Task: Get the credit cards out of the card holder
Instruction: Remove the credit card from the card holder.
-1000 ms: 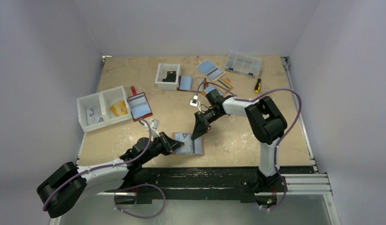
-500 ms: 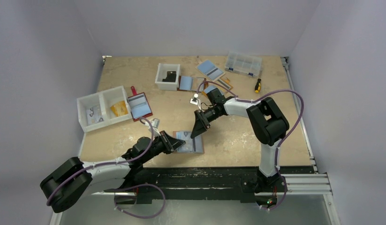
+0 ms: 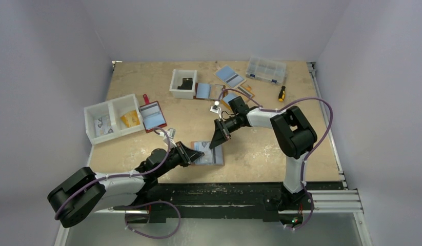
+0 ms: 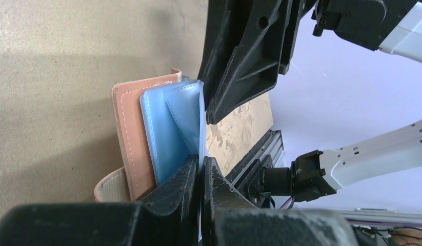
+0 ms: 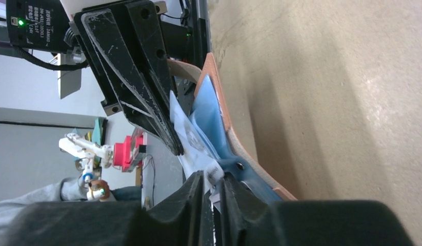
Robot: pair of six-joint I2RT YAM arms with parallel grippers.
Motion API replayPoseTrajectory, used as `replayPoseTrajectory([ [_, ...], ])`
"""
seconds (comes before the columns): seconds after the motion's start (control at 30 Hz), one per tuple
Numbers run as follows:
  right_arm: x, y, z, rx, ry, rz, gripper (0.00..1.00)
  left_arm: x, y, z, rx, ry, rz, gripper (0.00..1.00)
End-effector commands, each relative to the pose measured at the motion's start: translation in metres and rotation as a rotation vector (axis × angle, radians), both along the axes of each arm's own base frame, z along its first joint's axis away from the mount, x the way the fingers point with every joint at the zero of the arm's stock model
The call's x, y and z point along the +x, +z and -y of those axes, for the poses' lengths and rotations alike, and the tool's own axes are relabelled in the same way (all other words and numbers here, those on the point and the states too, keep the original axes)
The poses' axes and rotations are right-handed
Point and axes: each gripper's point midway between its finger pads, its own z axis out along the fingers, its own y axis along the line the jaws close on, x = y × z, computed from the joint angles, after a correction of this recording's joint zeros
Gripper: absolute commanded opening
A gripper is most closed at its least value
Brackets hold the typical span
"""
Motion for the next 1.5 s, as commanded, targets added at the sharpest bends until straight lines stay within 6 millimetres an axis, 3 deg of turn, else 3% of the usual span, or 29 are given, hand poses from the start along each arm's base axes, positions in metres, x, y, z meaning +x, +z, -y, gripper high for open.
replayPoseTrajectory([
  [0.0,-0.010,0.023,-0.006,0.076,0.045,-0.006,0.16,0.012,0.032,0.006,-0.076,0.030,0.059,0.00],
  [0.13,-0.010,0.021,-0.006,0.076,0.045,-0.019,0.00,0.012,0.028,0.002,-0.062,0.042,0.047,0.00],
  [0.4,-0.012,0.025,-0.006,0.098,0.055,-0.024,0.00,0.012,0.022,0.002,-0.048,0.045,0.026,0.00],
  [0.43,-0.013,0.026,-0.006,0.101,0.056,-0.028,0.01,0.012,0.023,0.002,-0.053,0.045,0.029,0.00],
  [0.57,-0.015,0.026,-0.006,0.109,0.062,-0.037,0.29,0.014,0.032,0.005,-0.080,0.039,0.052,0.00],
  [0.63,-0.017,0.025,-0.007,0.104,0.067,-0.042,0.35,0.015,0.038,0.007,-0.096,0.035,0.067,0.00],
  [0.73,-0.021,0.024,-0.010,0.095,0.073,-0.038,0.40,0.017,0.046,0.011,-0.112,0.030,0.089,0.00],
  [0.93,-0.022,0.024,-0.011,0.098,0.081,-0.041,0.39,0.020,0.053,0.013,-0.123,0.032,0.105,0.00],
  [1.03,-0.022,0.025,-0.012,0.100,0.082,-0.037,0.31,0.020,0.049,0.013,-0.119,0.032,0.094,0.00],
  [1.17,-0.021,0.023,-0.012,0.094,0.077,-0.038,0.01,0.018,0.038,0.008,-0.103,0.048,0.061,0.00],
  [1.23,-0.020,0.022,-0.013,0.088,0.073,-0.035,0.00,0.020,0.029,0.003,-0.079,0.081,0.026,0.00],
  [1.37,-0.017,0.014,-0.012,0.045,0.054,0.000,0.00,0.019,0.012,-0.009,-0.028,0.130,-0.047,0.31],
  [1.47,-0.012,0.004,-0.010,0.000,0.038,0.022,0.00,0.018,0.005,-0.017,0.004,0.157,-0.069,0.44],
])
